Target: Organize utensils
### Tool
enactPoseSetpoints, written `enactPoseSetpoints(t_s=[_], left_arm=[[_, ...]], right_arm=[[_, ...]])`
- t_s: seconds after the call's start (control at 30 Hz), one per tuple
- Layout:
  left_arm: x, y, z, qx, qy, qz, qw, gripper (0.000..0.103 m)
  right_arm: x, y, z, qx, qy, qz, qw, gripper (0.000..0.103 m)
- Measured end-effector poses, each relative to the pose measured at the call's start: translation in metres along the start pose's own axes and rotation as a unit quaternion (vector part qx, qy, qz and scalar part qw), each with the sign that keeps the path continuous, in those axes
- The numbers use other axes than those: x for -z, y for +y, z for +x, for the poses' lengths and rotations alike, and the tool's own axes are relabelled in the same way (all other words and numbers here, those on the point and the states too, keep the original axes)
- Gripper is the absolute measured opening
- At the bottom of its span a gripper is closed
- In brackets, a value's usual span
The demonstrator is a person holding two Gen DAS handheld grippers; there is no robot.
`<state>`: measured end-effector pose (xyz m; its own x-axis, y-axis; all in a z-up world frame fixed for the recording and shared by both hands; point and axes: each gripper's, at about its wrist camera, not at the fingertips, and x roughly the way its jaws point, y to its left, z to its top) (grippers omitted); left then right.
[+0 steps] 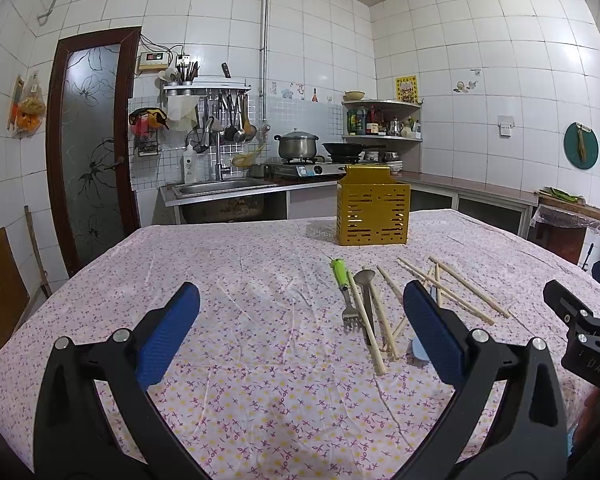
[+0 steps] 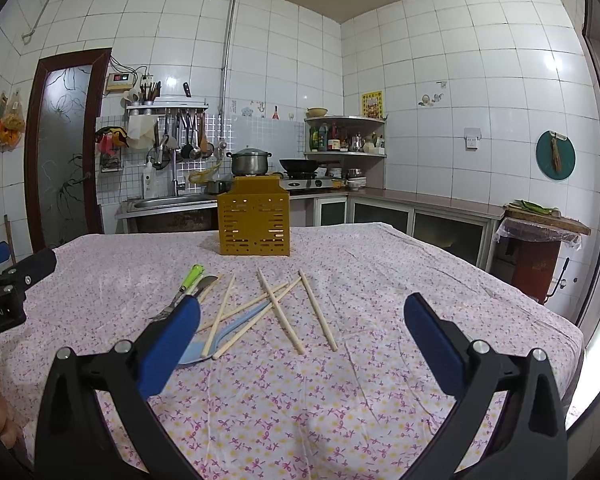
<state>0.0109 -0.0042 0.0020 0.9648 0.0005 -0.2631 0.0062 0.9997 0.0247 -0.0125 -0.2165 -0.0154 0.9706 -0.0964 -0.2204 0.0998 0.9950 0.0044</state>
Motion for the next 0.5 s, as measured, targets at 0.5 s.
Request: enactPoseSetpoints(t_s=[0.5], left_arm=[[-0.0003,0.0026,-0.0051,0.004,-0.006,0.002,1.0000,0.098]], right_arm=[[0.0043,-0.0008,-0.0005,0.003,0.001,0.001,1.000,0.099]])
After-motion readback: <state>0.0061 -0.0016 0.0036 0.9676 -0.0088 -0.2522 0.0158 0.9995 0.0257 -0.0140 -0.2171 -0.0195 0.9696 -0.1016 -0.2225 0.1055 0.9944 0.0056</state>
